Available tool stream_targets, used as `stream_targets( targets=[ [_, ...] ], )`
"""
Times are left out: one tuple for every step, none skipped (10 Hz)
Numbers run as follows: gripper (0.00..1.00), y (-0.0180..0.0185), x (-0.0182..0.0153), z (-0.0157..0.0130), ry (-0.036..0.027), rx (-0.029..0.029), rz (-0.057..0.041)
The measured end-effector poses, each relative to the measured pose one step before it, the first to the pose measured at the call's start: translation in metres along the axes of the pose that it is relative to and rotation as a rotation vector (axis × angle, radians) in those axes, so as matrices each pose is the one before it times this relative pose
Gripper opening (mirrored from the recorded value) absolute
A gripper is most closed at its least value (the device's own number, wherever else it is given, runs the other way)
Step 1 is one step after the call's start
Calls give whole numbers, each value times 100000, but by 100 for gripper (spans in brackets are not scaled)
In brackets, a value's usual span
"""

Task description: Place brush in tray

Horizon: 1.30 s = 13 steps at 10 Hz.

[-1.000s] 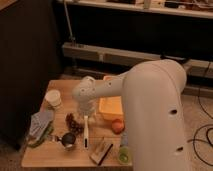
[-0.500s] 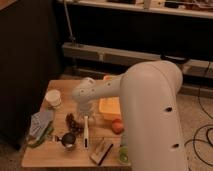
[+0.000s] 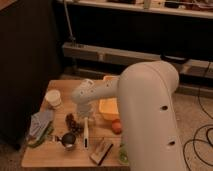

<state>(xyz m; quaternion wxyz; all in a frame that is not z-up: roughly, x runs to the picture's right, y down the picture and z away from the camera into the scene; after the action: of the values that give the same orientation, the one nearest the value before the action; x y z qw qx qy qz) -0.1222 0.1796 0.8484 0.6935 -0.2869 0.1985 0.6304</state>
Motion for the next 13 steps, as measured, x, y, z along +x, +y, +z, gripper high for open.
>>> stream_targets(
  targets=[
    [65, 68, 33, 205, -111, -254, -517],
    [65, 63, 36, 156, -26, -211, -393],
    [60, 21, 33, 78, 96, -178, -121],
    [51, 2, 51, 95, 259, -224, 212],
    [40, -33, 77, 201, 442, -186, 389],
    [30, 12, 52, 108, 337, -158, 298],
    [20, -17, 40, 119, 314, -134, 327],
    [10, -17, 10, 71, 208, -70, 169],
    [3, 13, 1, 49, 195, -126, 192],
    [0, 2, -5, 47, 241, -135, 288],
    [0, -8, 22, 39, 404, 28, 269],
    [0, -4, 19, 51, 454, 32, 258],
    [0, -44, 18, 27, 390, 51, 232]
  ],
)
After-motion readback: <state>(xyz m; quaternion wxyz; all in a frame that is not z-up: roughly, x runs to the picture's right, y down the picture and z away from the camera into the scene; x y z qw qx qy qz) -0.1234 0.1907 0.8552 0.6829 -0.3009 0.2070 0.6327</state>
